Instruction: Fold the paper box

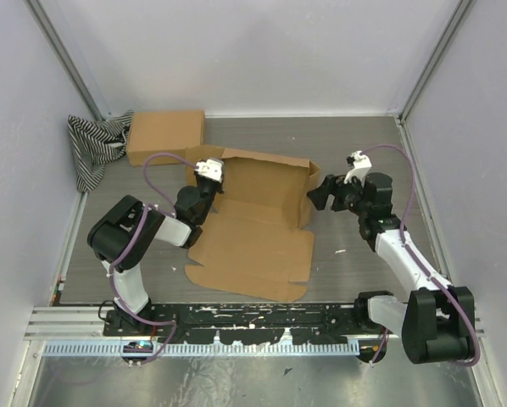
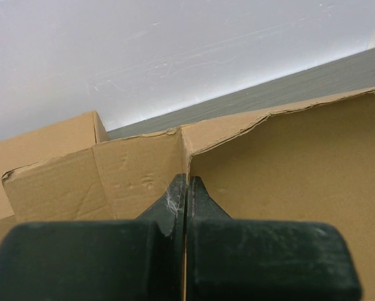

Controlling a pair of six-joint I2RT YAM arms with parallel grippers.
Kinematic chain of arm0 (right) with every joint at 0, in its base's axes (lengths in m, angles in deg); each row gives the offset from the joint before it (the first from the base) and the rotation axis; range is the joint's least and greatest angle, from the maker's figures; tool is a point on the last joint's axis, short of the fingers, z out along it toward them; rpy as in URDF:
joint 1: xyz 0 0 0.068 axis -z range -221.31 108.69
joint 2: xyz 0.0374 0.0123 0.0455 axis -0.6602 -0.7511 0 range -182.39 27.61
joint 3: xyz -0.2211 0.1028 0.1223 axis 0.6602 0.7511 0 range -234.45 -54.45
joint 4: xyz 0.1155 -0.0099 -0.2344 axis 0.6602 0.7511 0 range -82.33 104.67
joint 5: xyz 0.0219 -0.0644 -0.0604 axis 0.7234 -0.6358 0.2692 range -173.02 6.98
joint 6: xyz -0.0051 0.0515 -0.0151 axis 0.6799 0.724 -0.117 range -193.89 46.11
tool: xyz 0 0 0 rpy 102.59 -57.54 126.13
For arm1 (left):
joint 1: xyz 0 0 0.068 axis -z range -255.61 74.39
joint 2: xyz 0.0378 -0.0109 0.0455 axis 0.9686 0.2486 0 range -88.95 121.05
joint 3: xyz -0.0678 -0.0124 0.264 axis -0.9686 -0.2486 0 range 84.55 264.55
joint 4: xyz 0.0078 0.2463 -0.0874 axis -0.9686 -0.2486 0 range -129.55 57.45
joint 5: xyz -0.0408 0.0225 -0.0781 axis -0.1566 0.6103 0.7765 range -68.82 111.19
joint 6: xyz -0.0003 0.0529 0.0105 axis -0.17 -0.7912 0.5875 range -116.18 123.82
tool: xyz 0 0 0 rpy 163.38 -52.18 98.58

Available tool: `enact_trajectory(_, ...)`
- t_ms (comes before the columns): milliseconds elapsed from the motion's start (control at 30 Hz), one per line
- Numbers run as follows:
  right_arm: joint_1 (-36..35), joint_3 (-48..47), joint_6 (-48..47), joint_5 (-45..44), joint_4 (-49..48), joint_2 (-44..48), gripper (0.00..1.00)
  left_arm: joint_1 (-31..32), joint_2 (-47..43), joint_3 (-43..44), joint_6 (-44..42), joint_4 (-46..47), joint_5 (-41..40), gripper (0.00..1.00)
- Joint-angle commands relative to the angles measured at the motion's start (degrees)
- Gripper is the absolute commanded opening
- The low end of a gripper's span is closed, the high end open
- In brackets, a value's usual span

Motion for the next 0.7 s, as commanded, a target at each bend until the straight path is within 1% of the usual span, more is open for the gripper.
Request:
enact_trajectory(0,-3.1,-1.9,-1.6,1.2,-5.9,-2.0,0.85,0.0,-0.9,-0.2,0.1,2.6,0.8,0.00)
enact_trajectory(167,-7.5,-3.4,-3.6,-3.7,-6.9,-4.0,0.85,0.1,-1.0,-0.3,0.2,2.6,1.6,0.00)
enact_trajectory(333,-10.1,-5.9,-5.8,-8.3,-6.2,-6.6,0.84,0.1,-1.1,-0.8,-0.5,2.6,4.7,0.00)
enact_trajectory(467,-11.3,-7.3,-7.3,-12.1,-4.4,-8.1,0.81,0.1,-1.5,-1.2,-0.7,2.6,5.6,0.00)
enact_trajectory(600,-12.2,-9.0,-7.1,-16.1,-1.8,-9.5,0.76,0.1,-2.1,-0.8,-1.0,2.6,5.5,0.00)
enact_trajectory(667,-12.7,-8.8,-7.1,-16.6,-2.0,-9.5,0.75,0.1,-2.3,-0.8,-1.0,2.6,6.0,0.00)
